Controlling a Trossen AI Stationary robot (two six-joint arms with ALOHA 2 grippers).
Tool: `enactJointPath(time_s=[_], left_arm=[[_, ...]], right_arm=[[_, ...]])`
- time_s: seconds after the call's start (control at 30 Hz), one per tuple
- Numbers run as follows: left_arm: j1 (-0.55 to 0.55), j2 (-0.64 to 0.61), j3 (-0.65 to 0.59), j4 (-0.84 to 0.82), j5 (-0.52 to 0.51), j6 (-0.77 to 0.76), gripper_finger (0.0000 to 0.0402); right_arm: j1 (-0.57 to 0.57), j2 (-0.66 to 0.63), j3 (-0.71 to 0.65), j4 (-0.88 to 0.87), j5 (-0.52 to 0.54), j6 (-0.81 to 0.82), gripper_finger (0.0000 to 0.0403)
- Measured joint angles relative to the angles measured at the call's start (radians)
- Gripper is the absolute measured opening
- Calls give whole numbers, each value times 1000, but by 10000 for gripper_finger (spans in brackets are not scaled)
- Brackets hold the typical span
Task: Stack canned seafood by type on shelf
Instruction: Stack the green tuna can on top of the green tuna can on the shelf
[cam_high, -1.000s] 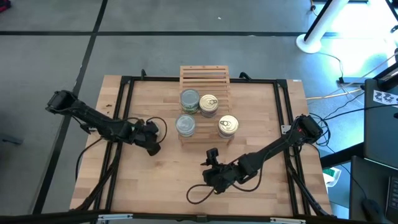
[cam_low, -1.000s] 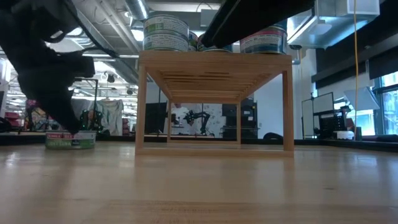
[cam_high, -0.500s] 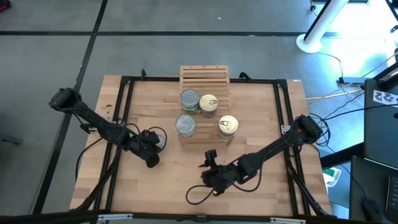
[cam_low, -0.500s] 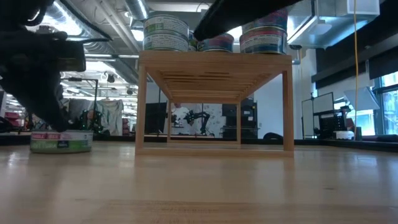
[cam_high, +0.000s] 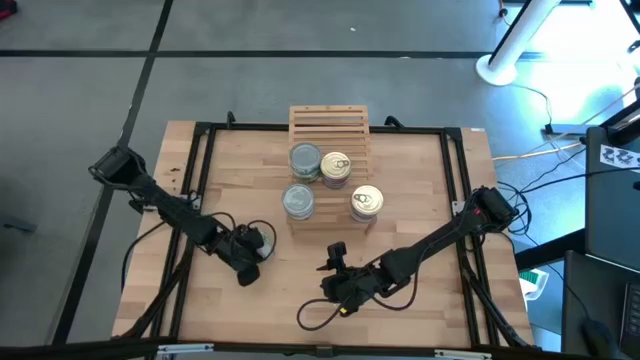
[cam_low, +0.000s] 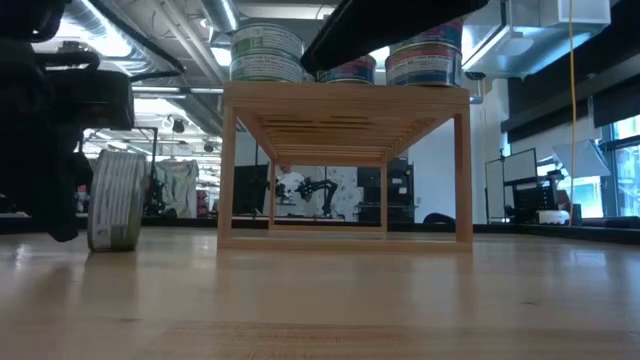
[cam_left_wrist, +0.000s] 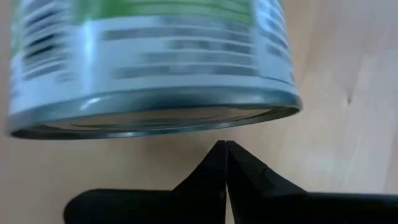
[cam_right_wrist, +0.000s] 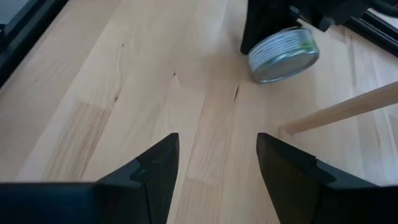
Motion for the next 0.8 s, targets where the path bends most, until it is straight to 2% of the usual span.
enactJointPath(time_s=[0.3, 0.7, 0.8], left_arm=[[-9, 24, 37, 3, -3, 31, 0], [-8, 24, 38, -2, -13, 47, 0], [-8, 24, 38, -2, -31, 53, 0]], right_arm=[[-1, 1, 0, 20, 14, 22, 216], [-67, 176, 0, 427, 43, 417, 216], [-71, 220, 0, 492, 96, 458, 216]])
